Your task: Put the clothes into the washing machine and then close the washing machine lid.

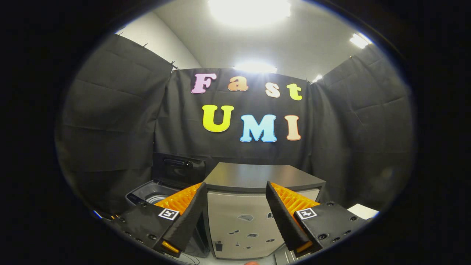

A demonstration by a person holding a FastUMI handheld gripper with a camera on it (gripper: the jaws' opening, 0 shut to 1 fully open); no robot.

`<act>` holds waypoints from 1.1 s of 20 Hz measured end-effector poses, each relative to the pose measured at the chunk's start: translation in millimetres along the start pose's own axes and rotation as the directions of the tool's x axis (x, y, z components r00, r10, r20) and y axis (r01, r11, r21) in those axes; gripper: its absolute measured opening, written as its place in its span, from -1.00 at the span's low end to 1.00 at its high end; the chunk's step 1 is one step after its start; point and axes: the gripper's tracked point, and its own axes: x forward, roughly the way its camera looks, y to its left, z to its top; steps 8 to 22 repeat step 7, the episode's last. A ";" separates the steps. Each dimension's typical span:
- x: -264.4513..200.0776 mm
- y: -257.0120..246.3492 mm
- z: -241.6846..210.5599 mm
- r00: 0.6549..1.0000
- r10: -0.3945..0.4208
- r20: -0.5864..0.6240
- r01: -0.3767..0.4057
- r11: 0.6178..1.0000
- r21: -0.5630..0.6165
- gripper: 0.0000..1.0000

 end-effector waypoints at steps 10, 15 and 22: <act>2.5 -1.2 3.5 1.000 -0.003 0.005 0.003 1.000 -0.009 1.00; 2.5 -1.2 3.5 1.000 -0.003 0.005 0.003 1.000 -0.009 1.00; 2.5 -1.2 3.5 1.000 -0.003 0.005 0.003 1.000 -0.009 1.00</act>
